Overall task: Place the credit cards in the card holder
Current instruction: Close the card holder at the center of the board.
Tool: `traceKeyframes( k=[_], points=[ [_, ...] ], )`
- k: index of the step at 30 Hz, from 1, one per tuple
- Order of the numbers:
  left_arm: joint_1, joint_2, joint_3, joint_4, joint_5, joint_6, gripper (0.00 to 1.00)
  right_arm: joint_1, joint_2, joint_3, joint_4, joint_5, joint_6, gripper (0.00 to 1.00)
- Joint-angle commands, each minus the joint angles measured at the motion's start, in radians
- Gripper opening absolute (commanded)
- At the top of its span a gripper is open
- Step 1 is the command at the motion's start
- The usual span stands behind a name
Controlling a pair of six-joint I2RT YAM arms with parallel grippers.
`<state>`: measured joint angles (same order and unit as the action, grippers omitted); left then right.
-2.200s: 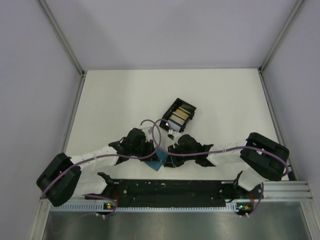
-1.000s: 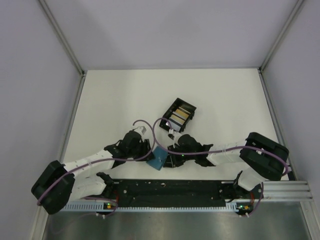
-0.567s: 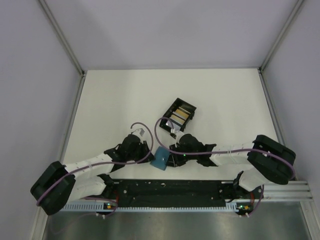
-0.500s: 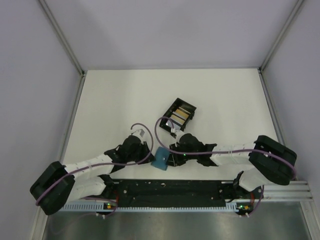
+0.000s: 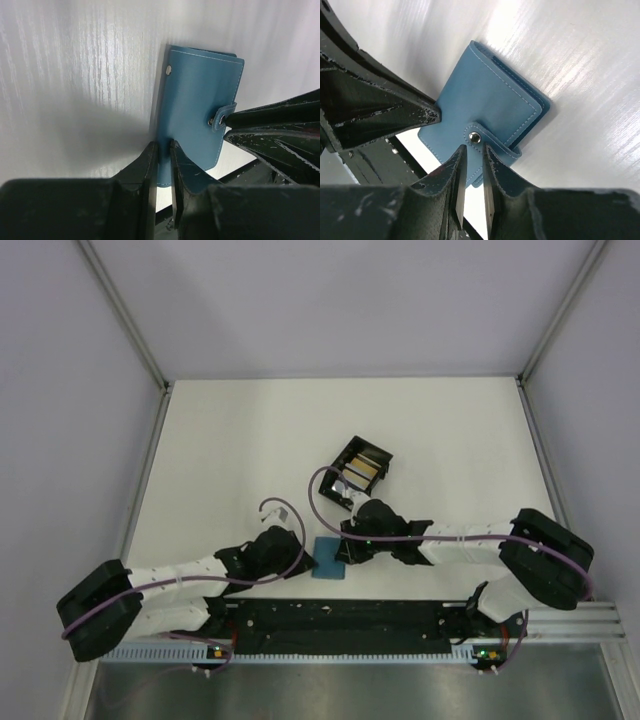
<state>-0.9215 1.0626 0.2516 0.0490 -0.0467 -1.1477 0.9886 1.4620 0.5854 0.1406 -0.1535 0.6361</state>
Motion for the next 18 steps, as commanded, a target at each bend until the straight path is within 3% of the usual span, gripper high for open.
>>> traceKeyframes(
  k=[1, 7, 18],
  points=[
    [-0.065, 0.014, -0.014, -0.032, -0.100, -0.118, 0.16, -0.015, 0.014, 0.044, -0.024, 0.026, -0.032, 0.18],
    [-0.109, 0.027, 0.005, -0.038, -0.142, -0.150, 0.13, -0.018, 0.031, 0.045, -0.036, 0.049, -0.029, 0.18],
    [-0.111, 0.028, 0.017, -0.044, -0.157, -0.127, 0.24, -0.030, 0.052, 0.097, -0.068, 0.052, 0.016, 0.17]
  ],
)
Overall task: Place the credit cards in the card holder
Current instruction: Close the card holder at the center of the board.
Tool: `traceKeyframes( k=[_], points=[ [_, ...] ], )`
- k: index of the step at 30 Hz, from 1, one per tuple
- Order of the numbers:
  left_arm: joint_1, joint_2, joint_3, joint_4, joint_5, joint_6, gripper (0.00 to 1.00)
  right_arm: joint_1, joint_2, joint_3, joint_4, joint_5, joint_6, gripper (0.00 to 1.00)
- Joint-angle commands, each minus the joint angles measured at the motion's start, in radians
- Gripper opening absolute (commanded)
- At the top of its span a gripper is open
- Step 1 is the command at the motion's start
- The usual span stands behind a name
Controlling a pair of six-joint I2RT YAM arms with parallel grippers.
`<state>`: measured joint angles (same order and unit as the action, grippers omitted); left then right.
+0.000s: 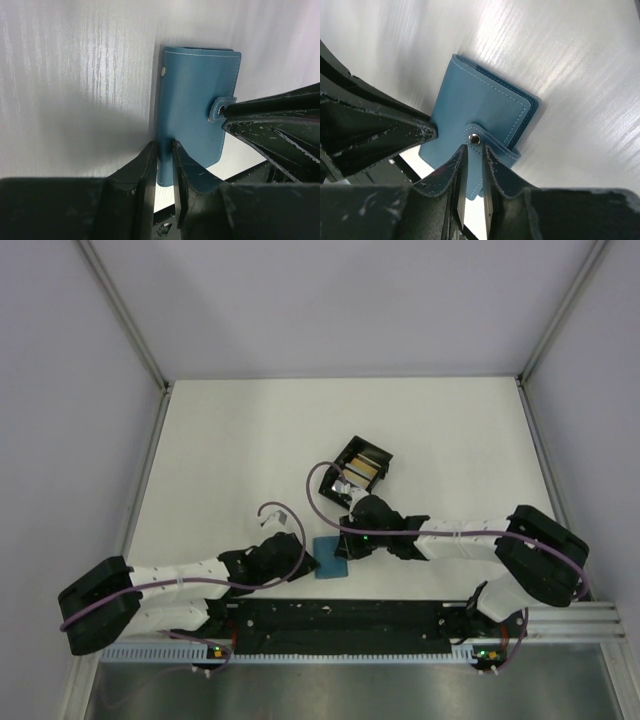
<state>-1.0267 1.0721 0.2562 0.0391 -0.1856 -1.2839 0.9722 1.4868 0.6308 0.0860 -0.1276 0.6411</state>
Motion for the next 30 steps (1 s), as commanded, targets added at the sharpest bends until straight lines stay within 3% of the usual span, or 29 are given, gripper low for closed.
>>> traceKeyframes(
  k=[1, 9, 15, 30],
  points=[
    [-0.007, 0.019, 0.012, -0.034, -0.021, 0.012, 0.25, -0.013, 0.033, 0.058, -0.022, 0.025, 0.012, 0.18],
    [-0.006, 0.020, 0.018, -0.034, -0.031, 0.023, 0.25, -0.013, 0.047, 0.060, -0.042, -0.006, -0.003, 0.15],
    [-0.006, 0.020, 0.029, -0.067, -0.041, 0.028, 0.25, -0.013, -0.010, 0.070, -0.055, 0.022, 0.006, 0.20],
    [-0.007, 0.020, 0.032, -0.074, -0.051, 0.032, 0.25, -0.013, -0.046, 0.095, -0.112, 0.085, -0.007, 0.22]
  ],
)
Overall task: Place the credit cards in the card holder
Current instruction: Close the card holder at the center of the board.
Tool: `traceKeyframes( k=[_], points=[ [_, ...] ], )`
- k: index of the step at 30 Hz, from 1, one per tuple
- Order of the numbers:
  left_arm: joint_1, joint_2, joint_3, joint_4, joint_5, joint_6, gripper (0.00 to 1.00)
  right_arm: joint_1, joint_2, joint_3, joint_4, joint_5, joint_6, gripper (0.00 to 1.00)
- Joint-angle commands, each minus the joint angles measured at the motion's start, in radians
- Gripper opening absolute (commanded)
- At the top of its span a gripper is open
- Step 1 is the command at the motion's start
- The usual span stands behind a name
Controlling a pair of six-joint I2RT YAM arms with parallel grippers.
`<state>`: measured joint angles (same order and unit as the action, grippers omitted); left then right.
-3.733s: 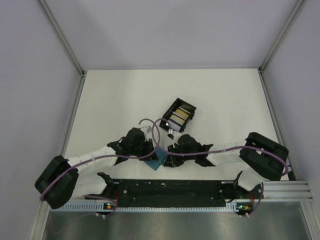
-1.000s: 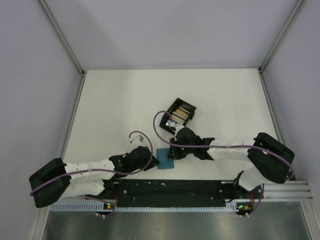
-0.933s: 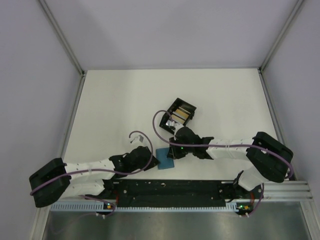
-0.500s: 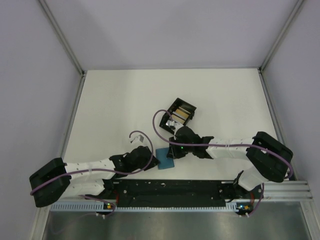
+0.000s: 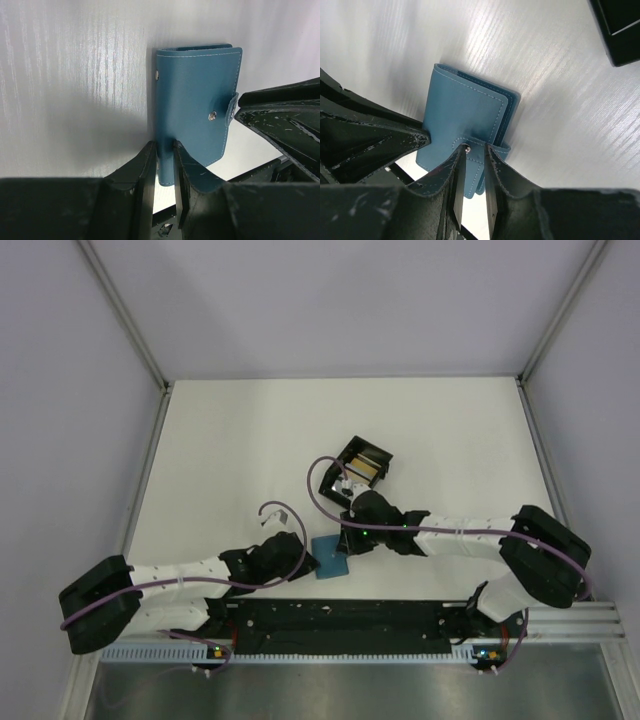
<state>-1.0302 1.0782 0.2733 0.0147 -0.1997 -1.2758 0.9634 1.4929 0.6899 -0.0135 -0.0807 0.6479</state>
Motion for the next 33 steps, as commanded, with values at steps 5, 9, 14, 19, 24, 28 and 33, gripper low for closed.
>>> traceKeyframes(
  k=[5, 9, 14, 19, 24, 28, 33],
  points=[
    [-0.004, 0.019, 0.021, -0.058, -0.044, 0.026, 0.25, -0.005, -0.022, 0.062, -0.013, 0.033, -0.021, 0.22],
    [-0.004, 0.019, 0.029, -0.070, -0.046, 0.027, 0.25, -0.003, 0.006, 0.071, -0.016, 0.018, -0.021, 0.21],
    [-0.002, 0.025, 0.043, -0.079, -0.053, 0.041, 0.25, -0.003, 0.024, 0.076, -0.013, 0.002, -0.034, 0.22],
    [-0.002, 0.043, 0.081, -0.113, -0.064, 0.052, 0.26, 0.000, 0.024, 0.076, -0.014, -0.019, -0.033, 0.21],
    [-0.004, 0.058, 0.109, -0.117, -0.072, 0.064, 0.28, 0.014, 0.029, 0.065, 0.004, -0.025, -0.016, 0.21],
    [-0.002, 0.089, 0.122, -0.117, -0.061, 0.072, 0.28, 0.020, 0.029, 0.057, 0.006, -0.027, -0.001, 0.21],
    [-0.002, 0.111, 0.133, -0.117, -0.056, 0.076, 0.28, 0.029, 0.023, 0.048, 0.046, -0.044, 0.002, 0.20]
  ],
)
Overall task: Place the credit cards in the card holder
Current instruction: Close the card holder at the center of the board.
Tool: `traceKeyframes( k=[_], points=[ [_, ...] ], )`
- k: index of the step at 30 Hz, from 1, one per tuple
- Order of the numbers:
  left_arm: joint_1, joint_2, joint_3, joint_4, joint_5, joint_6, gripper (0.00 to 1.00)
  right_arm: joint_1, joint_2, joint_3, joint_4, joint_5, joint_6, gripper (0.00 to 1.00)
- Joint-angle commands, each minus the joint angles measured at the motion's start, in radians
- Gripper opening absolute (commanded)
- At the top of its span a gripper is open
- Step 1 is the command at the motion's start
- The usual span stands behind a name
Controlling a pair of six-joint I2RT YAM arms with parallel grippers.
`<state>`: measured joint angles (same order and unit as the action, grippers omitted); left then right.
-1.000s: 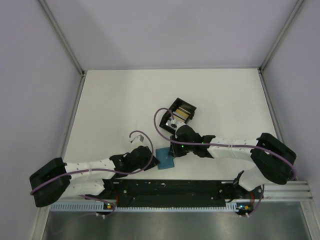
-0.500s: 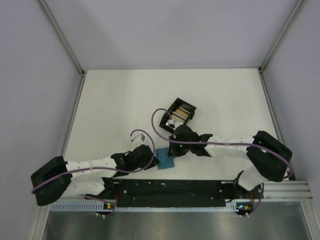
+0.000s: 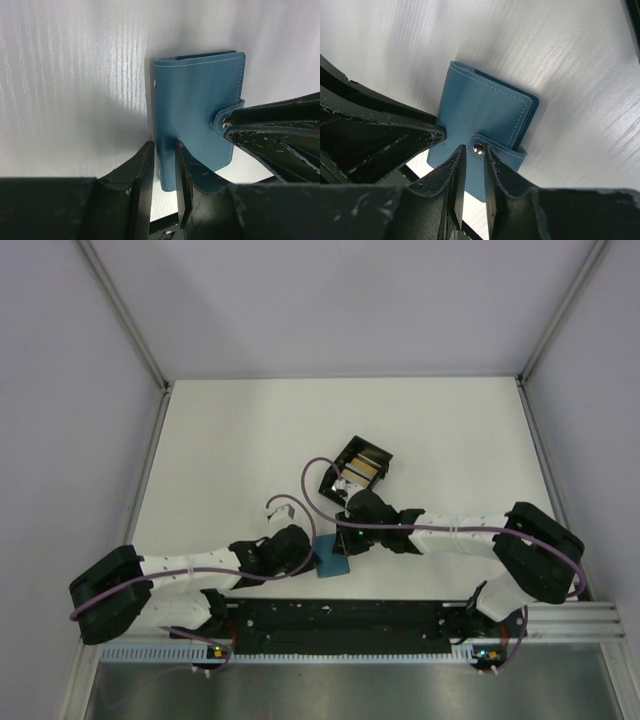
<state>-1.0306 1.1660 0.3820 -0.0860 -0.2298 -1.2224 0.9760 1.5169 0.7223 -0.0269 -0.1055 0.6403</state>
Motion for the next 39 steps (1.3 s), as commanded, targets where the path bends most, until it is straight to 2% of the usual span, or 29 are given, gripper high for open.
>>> traceKeyframes(
  k=[1, 16, 25, 39],
  points=[
    [-0.002, 0.023, 0.026, -0.018, -0.026, 0.023, 0.27, 0.016, -0.001, 0.014, 0.059, -0.019, 0.009, 0.20],
    [-0.003, 0.023, 0.021, -0.015, -0.026, 0.024, 0.27, 0.016, 0.042, 0.028, 0.048, -0.002, 0.006, 0.21],
    [-0.002, 0.021, 0.020, -0.008, -0.026, 0.027, 0.27, 0.029, 0.088, 0.065, -0.011, 0.013, -0.021, 0.10],
    [-0.002, 0.023, 0.024, -0.012, -0.039, 0.026, 0.27, 0.067, 0.103, 0.049, -0.067, 0.044, -0.067, 0.00]
  ],
)
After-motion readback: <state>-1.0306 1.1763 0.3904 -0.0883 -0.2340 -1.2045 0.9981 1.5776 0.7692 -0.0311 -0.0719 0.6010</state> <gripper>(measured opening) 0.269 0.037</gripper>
